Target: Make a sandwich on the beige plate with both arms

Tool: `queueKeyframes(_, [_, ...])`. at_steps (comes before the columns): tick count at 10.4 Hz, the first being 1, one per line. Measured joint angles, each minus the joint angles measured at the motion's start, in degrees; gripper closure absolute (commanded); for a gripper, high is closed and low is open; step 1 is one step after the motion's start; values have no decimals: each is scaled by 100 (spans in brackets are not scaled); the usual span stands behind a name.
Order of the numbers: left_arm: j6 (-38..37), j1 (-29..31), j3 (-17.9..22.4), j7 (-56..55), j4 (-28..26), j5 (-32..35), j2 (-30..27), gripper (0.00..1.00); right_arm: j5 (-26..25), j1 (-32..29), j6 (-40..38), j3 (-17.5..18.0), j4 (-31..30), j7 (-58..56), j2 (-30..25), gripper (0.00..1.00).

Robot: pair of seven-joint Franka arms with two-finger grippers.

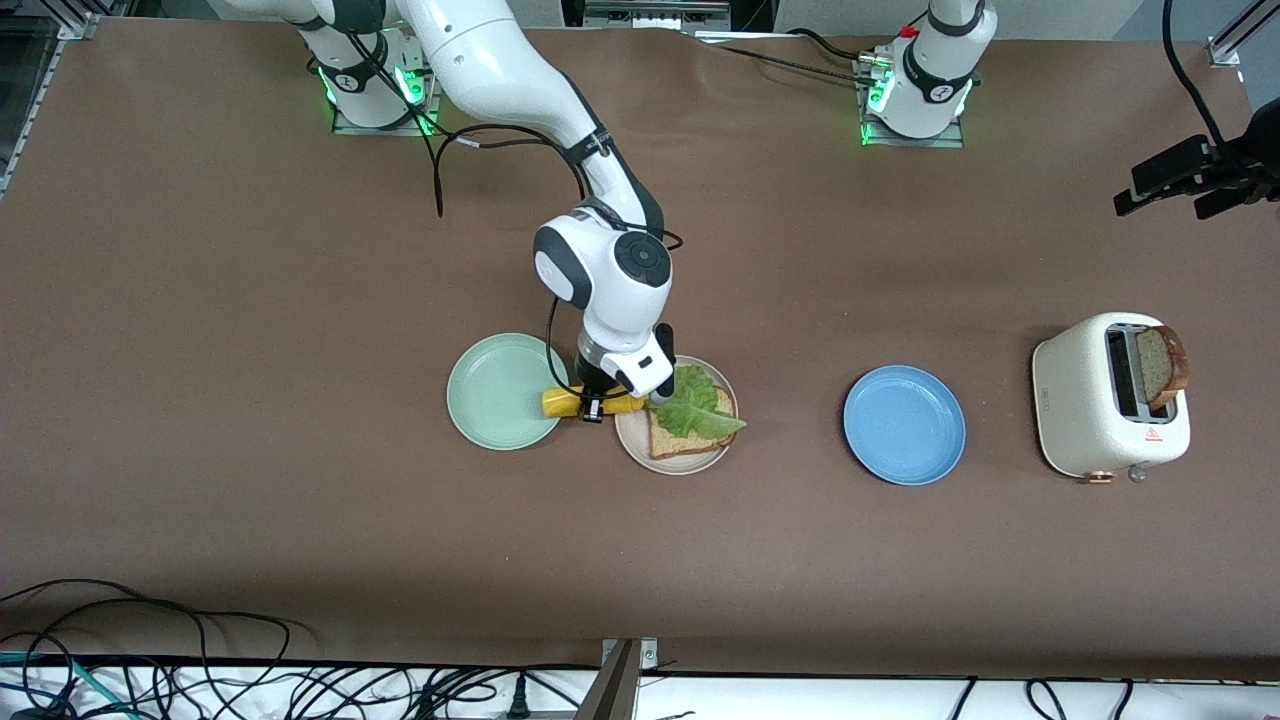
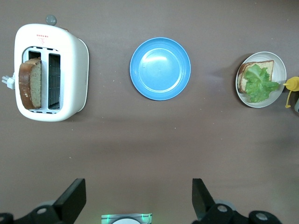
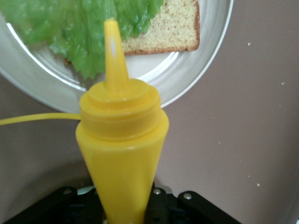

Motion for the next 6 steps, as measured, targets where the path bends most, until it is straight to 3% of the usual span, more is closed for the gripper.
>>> queueKeyframes(6, [0,5,1,0,0,0,0,0,-305,-12,-46,-3,62,8,82,100])
